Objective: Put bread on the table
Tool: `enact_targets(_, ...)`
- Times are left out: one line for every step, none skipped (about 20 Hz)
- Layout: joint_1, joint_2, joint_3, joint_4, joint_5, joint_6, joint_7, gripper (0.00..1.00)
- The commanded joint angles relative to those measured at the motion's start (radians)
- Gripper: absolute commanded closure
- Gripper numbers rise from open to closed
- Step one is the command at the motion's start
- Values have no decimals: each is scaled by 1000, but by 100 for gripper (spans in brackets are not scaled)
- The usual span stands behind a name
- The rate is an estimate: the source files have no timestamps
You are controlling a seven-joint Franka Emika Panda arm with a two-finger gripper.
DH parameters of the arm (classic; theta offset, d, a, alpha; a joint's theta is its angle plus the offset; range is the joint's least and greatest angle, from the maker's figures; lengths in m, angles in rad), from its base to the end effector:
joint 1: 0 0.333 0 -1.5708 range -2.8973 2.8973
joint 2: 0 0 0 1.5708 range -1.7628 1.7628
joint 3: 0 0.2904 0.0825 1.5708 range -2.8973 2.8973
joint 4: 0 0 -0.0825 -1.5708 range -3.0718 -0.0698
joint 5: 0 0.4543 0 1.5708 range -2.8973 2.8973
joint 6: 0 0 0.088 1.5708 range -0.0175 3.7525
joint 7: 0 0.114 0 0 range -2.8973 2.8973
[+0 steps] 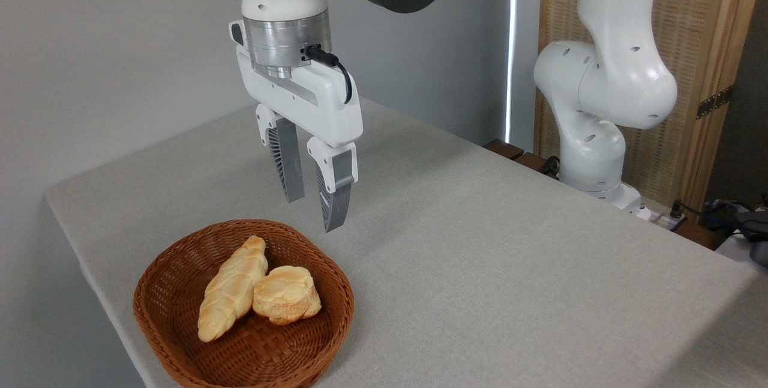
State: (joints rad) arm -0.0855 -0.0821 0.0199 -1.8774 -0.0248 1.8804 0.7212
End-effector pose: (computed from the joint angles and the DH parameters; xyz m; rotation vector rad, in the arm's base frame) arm 0.6156 -0.0422 0.5024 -2.8997 1.1924 -0.1393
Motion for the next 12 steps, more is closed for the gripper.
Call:
enact_targets(-8, -4, 3, 6, -1, -23, -23, 0)
enact_targets(-8, -4, 5, 6, -1, -23, -23, 0)
enact_targets(-7, -4, 3, 6, -1, -23, -25, 0)
enact_targets(-8, -4, 5, 6, -1, -23, -26, 0)
enact_targets(-7, -4, 5, 6, -1, -23, -26, 0)
enact_targets(-8, -4, 5, 6, -1, -21, -26, 0)
enact_targets(-7, -4, 5, 6, -1, -20, -28, 0)
enact_targets(-8, -4, 3, 6, -1, -9, -29, 0)
enact_targets(-8, -4, 3, 4, -1, -3, -29, 0)
enact_targets(-8, -2, 3, 3, -1, 2, -28, 0)
enact_targets(-8, 5, 3, 3, -1, 20, -28, 0)
enact_targets(-7, 11, 2, 1, -1, 47, -28, 0)
